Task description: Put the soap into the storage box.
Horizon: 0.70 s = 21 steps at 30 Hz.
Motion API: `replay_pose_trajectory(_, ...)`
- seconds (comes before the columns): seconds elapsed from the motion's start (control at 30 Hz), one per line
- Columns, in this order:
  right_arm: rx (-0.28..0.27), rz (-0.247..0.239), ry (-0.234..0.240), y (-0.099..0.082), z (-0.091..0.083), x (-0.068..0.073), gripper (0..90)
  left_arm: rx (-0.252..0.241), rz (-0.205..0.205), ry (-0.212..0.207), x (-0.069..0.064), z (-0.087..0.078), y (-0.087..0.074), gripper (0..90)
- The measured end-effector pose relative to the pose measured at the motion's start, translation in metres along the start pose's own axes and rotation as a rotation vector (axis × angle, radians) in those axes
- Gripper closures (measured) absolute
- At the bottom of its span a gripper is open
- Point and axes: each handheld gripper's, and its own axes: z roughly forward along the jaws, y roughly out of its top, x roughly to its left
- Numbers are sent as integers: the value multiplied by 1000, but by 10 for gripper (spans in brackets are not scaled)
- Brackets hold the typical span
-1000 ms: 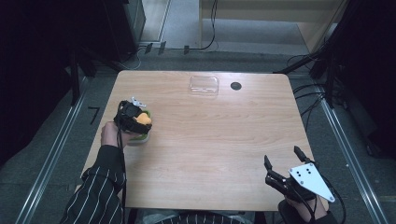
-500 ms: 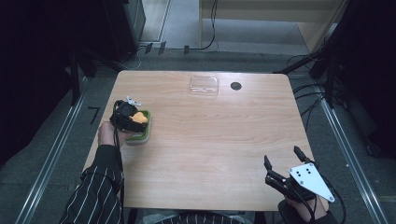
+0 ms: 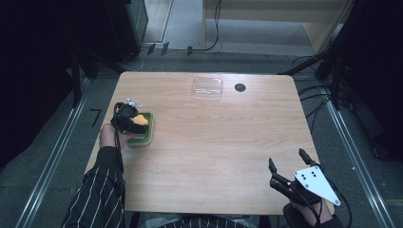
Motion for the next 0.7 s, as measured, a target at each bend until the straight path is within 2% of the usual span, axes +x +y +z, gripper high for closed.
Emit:
replay_pose_trajectory(0.27,0,1,-1,0,0,0,133,8,-16,2,3,10,-1,276)
replay_pose_trajectory(0.7,0,1,-2,0,0,0,133,24,-17,-2,5,19,-2,276)
